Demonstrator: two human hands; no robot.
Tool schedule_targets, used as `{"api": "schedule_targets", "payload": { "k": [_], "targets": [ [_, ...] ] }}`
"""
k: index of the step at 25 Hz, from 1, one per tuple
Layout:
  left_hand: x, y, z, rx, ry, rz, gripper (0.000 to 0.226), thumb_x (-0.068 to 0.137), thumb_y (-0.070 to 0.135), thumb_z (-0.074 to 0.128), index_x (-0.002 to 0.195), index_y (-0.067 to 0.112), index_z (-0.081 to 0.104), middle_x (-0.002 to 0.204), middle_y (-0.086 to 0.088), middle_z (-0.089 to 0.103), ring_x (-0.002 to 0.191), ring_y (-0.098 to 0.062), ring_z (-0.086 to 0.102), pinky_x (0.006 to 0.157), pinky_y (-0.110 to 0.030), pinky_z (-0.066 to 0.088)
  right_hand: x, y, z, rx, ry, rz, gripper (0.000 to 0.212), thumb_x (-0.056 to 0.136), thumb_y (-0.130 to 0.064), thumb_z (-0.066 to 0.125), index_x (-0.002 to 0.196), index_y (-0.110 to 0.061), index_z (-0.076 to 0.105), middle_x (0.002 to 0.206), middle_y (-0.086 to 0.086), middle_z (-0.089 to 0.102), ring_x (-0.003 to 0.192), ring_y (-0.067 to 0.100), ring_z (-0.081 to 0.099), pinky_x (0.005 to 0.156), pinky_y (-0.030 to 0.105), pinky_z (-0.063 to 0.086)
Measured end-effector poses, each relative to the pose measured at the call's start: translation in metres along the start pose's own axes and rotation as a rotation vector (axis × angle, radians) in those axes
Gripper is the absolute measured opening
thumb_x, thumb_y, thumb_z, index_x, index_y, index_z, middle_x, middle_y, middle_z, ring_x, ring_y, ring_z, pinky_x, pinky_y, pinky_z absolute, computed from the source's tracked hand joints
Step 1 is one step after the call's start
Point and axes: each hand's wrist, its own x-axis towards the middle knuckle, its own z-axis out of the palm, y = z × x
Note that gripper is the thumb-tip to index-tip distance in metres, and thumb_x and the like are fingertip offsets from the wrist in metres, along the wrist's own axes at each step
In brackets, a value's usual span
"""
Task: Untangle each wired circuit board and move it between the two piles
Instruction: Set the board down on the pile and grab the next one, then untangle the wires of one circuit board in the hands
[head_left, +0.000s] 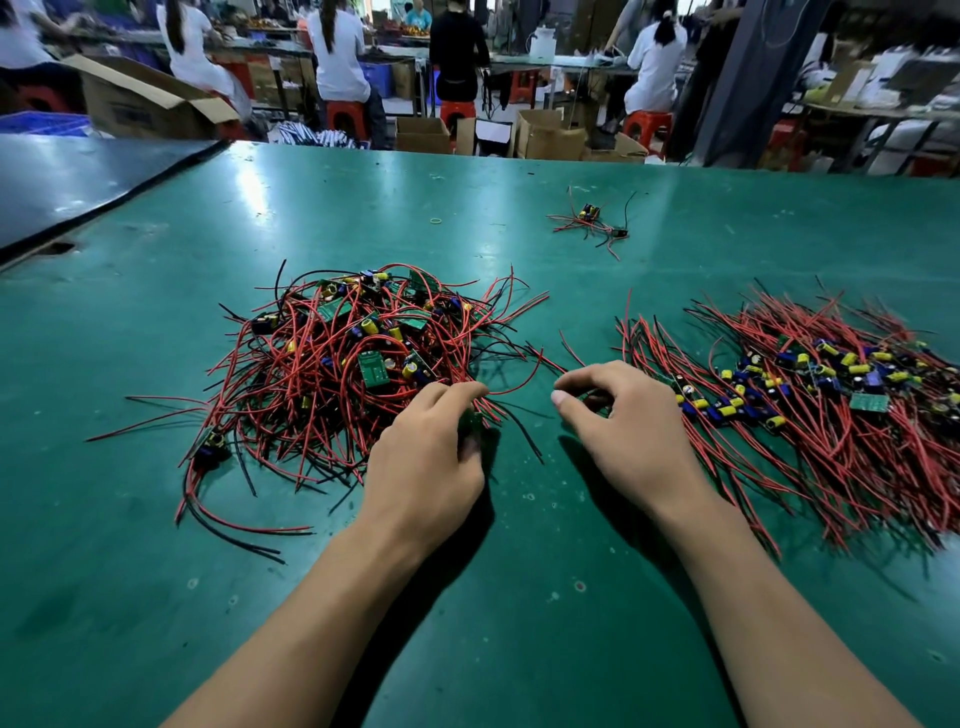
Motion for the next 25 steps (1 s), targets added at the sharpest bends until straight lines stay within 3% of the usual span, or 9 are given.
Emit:
{"api": "schedule_targets", "payload": {
  "k": [4,7,9,11,13,16,18,21,25],
  "targets": [
    [0.0,0.003,-0.001,0.013,0.043,0.09,0.046,0.08,0.01,0.066,0.125,0.022,0.06,0.11,0.004,0.063,0.091,-0.027,0.063,0.074,-0.042,0.053,-0.005,-0.011,0.001,0.105,-0.223,-0.016,0.014,0.084,-0.019,0.08,0.098,-0.021,0.076,0.083,-0.01,0.072,0.062,0.002,0.058,0.067,0.014,0.046],
    [-0.002,0.005,-0.001,-0.074,0.148,0.192,0.042,0.082,0.007,0.068,0.123,0.015,0.063,0.106,0.002,0.064,0.083,-0.019,0.062,0.07,-0.037,0.053,-0.008,-0.017,0.005,0.132,-0.398,-0.015,0.039,0.082,-0.014,0.078,0.117,-0.029,0.071,0.086,-0.009,0.07,0.06,0.006,0.054,0.065,0.015,0.045],
    [-0.002,0.006,0.0,-0.111,0.19,0.241,0.039,0.082,0.004,0.07,0.121,0.01,0.064,0.105,0.0,0.065,0.076,-0.006,0.054,0.072,-0.025,0.051,-0.007,-0.018,0.006,0.139,-0.375,-0.045,0.051,0.081,-0.009,0.077,0.127,-0.03,0.067,0.089,-0.01,0.069,0.059,0.007,0.051,0.063,0.015,0.043],
    [-0.001,0.007,0.001,-0.142,0.246,0.265,0.036,0.081,-0.001,0.072,0.116,0.005,0.066,0.101,-0.001,0.066,0.075,0.007,0.045,0.076,-0.007,0.039,-0.008,-0.018,0.007,0.222,-0.317,-0.032,0.047,0.082,-0.007,0.077,0.123,-0.028,0.071,0.085,-0.016,0.07,0.058,0.005,0.052,0.06,0.013,0.043],
    [-0.001,0.009,0.002,-0.198,0.296,0.252,0.031,0.082,-0.001,0.072,0.112,0.005,0.068,0.1,0.001,0.069,0.078,0.016,0.047,0.079,-0.002,0.035,-0.008,-0.019,0.008,0.364,-0.318,0.013,0.041,0.083,-0.003,0.077,0.116,-0.027,0.074,0.088,-0.015,0.073,0.063,0.002,0.057,0.059,0.013,0.046],
    [-0.002,0.012,0.002,-0.323,0.311,0.212,0.019,0.089,0.006,0.067,0.108,0.008,0.069,0.095,0.005,0.072,0.079,0.013,0.058,0.075,-0.011,0.046,-0.007,-0.021,0.008,0.632,-0.361,0.114,0.03,0.086,-0.001,0.075,0.109,-0.021,0.073,0.094,-0.005,0.077,0.081,0.002,0.068,0.07,0.016,0.052],
    [-0.004,0.014,0.003,-0.416,0.291,0.156,0.017,0.092,0.011,0.06,0.107,0.01,0.069,0.092,0.006,0.072,0.076,0.0,0.065,0.071,-0.02,0.052,-0.006,-0.02,0.008,0.684,-0.312,0.158,0.021,0.088,-0.004,0.074,0.107,-0.014,0.074,0.085,-0.004,0.077,0.072,0.002,0.066,0.062,0.013,0.049],
    [-0.004,0.015,0.005,-0.427,0.299,0.1,0.02,0.093,0.018,0.058,0.109,0.012,0.069,0.094,0.005,0.069,0.069,-0.014,0.064,0.065,-0.028,0.053,-0.002,-0.02,0.005,0.719,-0.15,0.221,0.015,0.09,-0.005,0.071,0.101,-0.015,0.074,0.08,-0.004,0.076,0.063,0.007,0.063,0.057,0.016,0.049],
    [0.0,0.009,0.005,-0.513,0.245,-0.025,0.013,0.093,0.018,0.062,0.101,0.013,0.07,0.098,0.002,0.067,0.079,-0.014,0.066,0.074,-0.034,0.056,0.008,-0.022,-0.006,1.137,0.099,0.365,0.02,0.091,0.005,0.061,0.097,-0.011,0.069,0.082,0.001,0.074,0.071,0.014,0.07,0.069,0.024,0.059]
  ]
}}
